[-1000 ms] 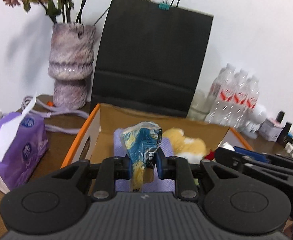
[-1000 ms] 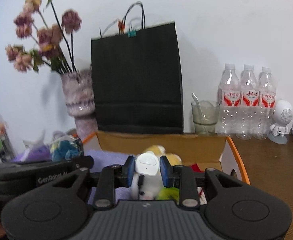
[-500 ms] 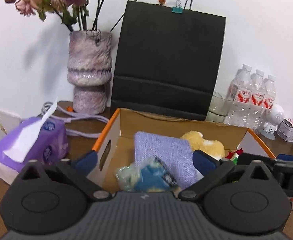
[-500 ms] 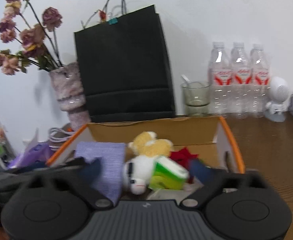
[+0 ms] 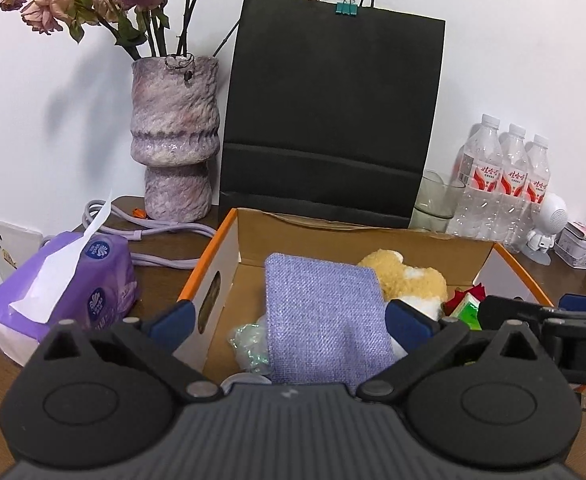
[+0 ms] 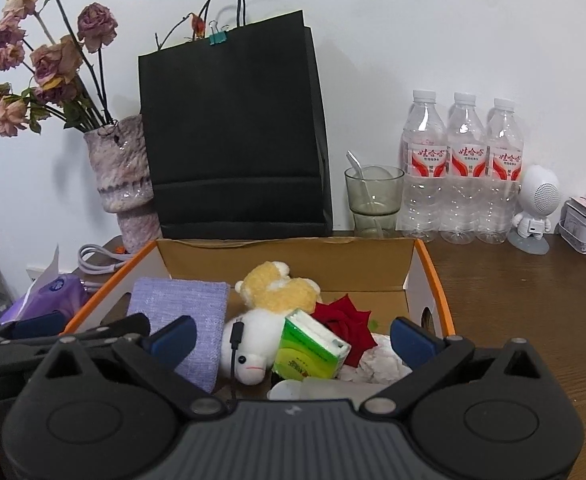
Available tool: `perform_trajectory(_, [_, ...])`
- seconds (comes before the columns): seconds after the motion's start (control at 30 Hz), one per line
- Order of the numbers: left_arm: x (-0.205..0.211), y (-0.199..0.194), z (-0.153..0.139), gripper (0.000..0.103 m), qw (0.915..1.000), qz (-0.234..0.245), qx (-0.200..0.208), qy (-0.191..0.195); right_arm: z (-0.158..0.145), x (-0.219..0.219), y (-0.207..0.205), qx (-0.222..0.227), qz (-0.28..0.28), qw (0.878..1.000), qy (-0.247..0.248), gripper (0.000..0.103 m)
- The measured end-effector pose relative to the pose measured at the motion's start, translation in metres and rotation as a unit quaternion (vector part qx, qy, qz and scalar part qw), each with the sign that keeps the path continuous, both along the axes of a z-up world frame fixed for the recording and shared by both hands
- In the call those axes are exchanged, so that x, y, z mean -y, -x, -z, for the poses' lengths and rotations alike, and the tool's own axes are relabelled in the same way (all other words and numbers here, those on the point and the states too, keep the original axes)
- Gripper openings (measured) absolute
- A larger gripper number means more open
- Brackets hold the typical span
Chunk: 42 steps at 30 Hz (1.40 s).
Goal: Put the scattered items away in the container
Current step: 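Lower the left tool onto the clear wrapped candy and grasp it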
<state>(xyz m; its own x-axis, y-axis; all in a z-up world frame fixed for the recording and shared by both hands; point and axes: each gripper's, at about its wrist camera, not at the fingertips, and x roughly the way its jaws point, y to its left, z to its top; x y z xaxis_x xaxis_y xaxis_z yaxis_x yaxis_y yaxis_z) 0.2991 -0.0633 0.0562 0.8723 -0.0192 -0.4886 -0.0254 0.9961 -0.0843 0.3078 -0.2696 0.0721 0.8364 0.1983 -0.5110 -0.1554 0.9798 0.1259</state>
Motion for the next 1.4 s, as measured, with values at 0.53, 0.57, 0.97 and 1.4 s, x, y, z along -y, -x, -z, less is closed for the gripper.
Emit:
perform_trajectory(0.53, [-0.004, 0.012, -0.008, 0.103, 0.9998, -0.008, 0.008, 0.018, -0.008, -0.003, 0.009, 0.012, -0.002, 1.000, 0.003, 0.103])
perform_trajectory(0.57, [-0.004, 0.017, -0.010, 0.103, 0.9997, -0.006, 0.011, 0.019, -0.010, -0.003, 0.013, 0.017, -0.003, 1.000, 0.003, 0.103])
perform_trajectory(0.97, [-0.010, 0.082, -0.012, 0.103, 0.9998, 0.018, 0.012, -0.002, -0.011, -0.007, 0.076, 0.022, -0.021, 0.999, 0.020, 0.103])
perform_trajectory(1.4, [-0.021, 0.128, 0.023, 0.103, 0.9991, 0.019, -0.025, -0.028, 0.028, -0.015, 0.140, -0.010, -0.012, 0.999, 0.046, 0.103])
